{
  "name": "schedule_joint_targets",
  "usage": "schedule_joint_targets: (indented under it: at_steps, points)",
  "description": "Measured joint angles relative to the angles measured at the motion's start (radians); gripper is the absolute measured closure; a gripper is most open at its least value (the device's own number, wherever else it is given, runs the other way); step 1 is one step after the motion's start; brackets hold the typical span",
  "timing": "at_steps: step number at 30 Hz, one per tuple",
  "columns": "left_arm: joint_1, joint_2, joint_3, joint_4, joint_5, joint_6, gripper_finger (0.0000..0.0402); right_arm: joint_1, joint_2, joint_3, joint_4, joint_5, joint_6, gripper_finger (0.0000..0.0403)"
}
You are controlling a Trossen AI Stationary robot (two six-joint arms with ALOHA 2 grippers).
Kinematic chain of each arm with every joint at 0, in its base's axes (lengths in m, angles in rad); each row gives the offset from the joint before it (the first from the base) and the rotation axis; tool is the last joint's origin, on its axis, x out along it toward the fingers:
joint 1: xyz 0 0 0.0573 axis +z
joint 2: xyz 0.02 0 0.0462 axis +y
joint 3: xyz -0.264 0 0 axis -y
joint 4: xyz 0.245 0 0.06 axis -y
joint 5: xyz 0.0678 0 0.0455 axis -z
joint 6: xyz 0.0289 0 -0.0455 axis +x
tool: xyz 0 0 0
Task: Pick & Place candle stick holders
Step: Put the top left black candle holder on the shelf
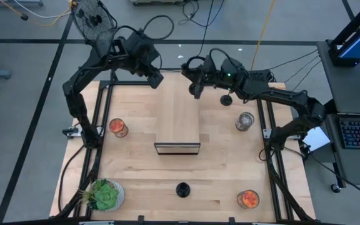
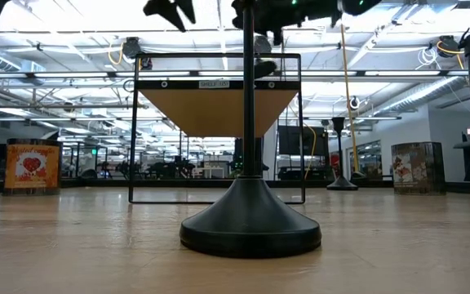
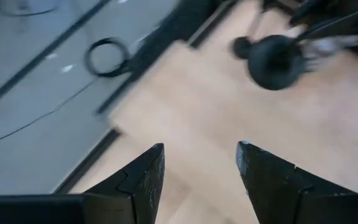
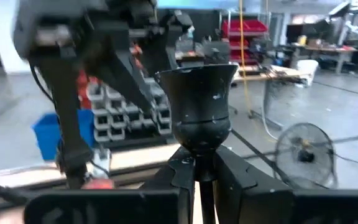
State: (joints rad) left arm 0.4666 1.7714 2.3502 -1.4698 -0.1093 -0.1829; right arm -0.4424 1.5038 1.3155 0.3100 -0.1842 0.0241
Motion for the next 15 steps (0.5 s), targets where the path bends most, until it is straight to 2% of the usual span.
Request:
schedule_joint_targets:
  at_steps: [7, 11, 15]
  points:
    - [-0.001, -0.012, -0.121, 0.071, -0.014, 0.023, 0.0192, -0.048, 0.099, 0.000, 0.162, -0.030, 0.066, 0.0381]
    - [0.001, -0.066, -0.281, 0.188, -0.003, 0.023, 0.0192, -0.079, 0.149, 0.000, 0.223, -0.030, 0.129, 0.0381]
    - [0.018, -0.181, -0.483, 0.325, 0.042, -0.008, 0.0192, -0.108, 0.191, 0.000, 0.246, -0.028, 0.161, 0.0381]
